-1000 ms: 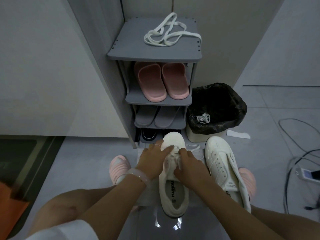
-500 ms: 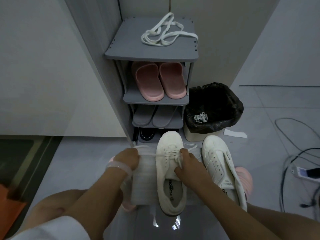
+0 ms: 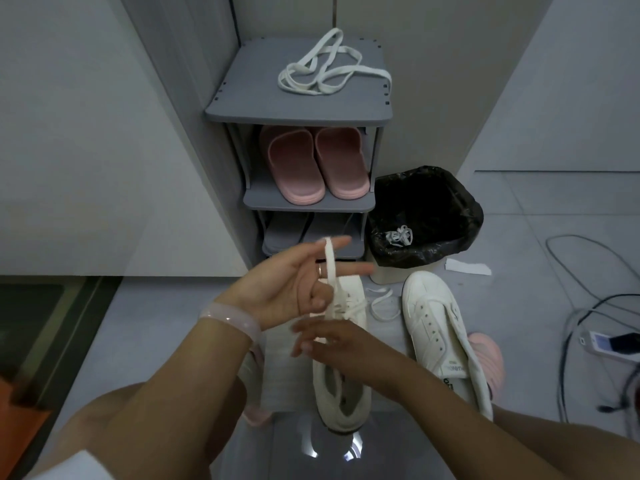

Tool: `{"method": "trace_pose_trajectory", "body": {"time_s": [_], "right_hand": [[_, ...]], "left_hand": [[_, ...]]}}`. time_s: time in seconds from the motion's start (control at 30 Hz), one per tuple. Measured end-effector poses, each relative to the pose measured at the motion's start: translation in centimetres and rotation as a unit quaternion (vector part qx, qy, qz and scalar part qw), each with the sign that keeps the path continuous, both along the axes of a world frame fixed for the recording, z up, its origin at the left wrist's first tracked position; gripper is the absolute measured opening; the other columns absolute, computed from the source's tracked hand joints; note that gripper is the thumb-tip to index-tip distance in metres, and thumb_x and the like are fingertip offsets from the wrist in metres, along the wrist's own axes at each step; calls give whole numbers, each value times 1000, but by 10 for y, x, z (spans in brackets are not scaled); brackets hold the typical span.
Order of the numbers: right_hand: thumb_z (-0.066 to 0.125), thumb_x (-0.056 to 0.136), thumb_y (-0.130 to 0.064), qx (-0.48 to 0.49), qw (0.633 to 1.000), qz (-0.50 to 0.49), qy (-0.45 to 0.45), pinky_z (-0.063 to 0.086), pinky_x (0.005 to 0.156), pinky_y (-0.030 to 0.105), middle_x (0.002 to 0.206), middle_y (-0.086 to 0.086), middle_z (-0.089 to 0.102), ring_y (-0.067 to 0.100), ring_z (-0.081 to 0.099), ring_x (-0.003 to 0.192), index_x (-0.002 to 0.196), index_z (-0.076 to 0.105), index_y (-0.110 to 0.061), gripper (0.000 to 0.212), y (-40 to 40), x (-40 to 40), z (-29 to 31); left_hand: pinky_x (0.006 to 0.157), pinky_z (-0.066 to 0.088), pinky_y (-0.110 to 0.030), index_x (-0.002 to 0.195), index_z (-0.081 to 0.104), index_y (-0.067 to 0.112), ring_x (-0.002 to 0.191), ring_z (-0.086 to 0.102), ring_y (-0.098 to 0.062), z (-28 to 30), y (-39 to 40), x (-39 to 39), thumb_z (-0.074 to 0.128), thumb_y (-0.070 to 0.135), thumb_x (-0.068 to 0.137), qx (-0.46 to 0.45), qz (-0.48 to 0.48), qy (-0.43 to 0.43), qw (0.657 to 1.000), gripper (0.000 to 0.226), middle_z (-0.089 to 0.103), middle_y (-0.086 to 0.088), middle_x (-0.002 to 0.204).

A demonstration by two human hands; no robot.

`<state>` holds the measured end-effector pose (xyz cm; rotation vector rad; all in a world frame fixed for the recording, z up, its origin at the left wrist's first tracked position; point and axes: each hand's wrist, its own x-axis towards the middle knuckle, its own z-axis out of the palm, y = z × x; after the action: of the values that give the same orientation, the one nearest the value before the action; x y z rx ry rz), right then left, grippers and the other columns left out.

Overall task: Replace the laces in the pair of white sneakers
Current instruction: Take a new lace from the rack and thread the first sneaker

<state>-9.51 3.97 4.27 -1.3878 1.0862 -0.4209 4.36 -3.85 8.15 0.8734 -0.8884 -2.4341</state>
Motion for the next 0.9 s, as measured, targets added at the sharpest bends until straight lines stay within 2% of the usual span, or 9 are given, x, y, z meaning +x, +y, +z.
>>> {"method": "trace_pose_trajectory", "body": {"time_s": [0.07, 0.13, 0.2, 0.33, 0.43, 0.53, 0.7, 0.8, 0.9], "right_hand": [[41, 99, -21, 41, 996, -34, -74, 47, 85, 19, 111, 4, 65, 8, 61, 97, 98, 63, -8, 26, 0, -2, 3], [34, 101, -20, 75, 978, -122, -151, 52, 78, 24, 103, 9, 68, 14, 65, 87, 96, 59, -6, 30, -5, -5, 8], [31, 101, -16, 74, 949, -222, -211, 54, 74, 23, 107, 10, 67, 13, 65, 86, 97, 60, -7, 30, -15, -9, 10], [32, 99, -10, 98, 875, -332, -338, 56, 67, 23, 103, 7, 67, 12, 67, 79, 97, 58, -9, 26, -28, -19, 13], [33, 98, -6, 124, 843, -363, -377, 57, 70, 24, 100, 8, 67, 16, 67, 79, 98, 57, -8, 24, -30, -19, 12], [36, 96, -4, 122, 836, -369, -386, 57, 77, 26, 102, 10, 68, 20, 67, 83, 99, 57, -7, 22, -31, -15, 10], [34, 98, -4, 97, 826, -385, -400, 53, 86, 30, 103, 8, 67, 19, 66, 89, 102, 55, -10, 22, -34, -18, 14], [36, 99, -9, 89, 824, -394, -398, 49, 93, 32, 110, 3, 66, 17, 62, 106, 109, 55, -15, 23, -35, -21, 12], [38, 98, -12, 87, 823, -397, -397, 49, 89, 31, 115, 2, 64, 18, 59, 112, 113, 54, -22, 24, -37, -23, 11]], "left_hand": [[38, 38, -16, 125, 47, 18, 35, 42, -9, -1, -5, 3, 36, 34, 98, -19, 70, -137, 988, 34, 69, -11, 107], [37, 32, -16, 111, 56, 10, 35, 41, -11, -6, -4, 6, 33, 31, 100, -128, 88, -390, 908, 33, 69, -9, 96], [43, 37, -19, 96, 60, 9, 45, 49, -13, -12, 4, 4, 30, 36, 100, -206, 58, -489, 845, 40, 64, -7, 92], [52, 42, -16, 96, 63, 19, 56, 52, -7, -18, 27, -13, 39, 36, 97, -230, -86, -315, 917, 29, 70, 1, 87], [47, 36, -14, 89, 62, 15, 52, 45, -6, -30, 33, -22, 54, 20, 92, -283, -81, -304, 906, 9, 65, 9, 69], [45, 33, -9, 70, 64, 15, 43, 42, 2, -40, 37, -25, 62, 15, 87, -304, -103, -320, 892, 17, 50, 16, 45], [49, 40, -9, 79, 66, 1, 51, 47, -1, -49, 35, -21, 65, 23, 85, -343, -204, -381, 834, 23, 54, 2, 62], [49, 44, -10, 76, 60, 8, 53, 51, -3, -52, 31, -15, 62, 20, 87, -345, -242, -411, 809, 16, 55, 4, 63], [51, 45, -9, 87, 66, -1, 51, 53, 1, -52, 30, -13, 57, 15, 90, -322, -239, -408, 821, 18, 58, 8, 64]]}}
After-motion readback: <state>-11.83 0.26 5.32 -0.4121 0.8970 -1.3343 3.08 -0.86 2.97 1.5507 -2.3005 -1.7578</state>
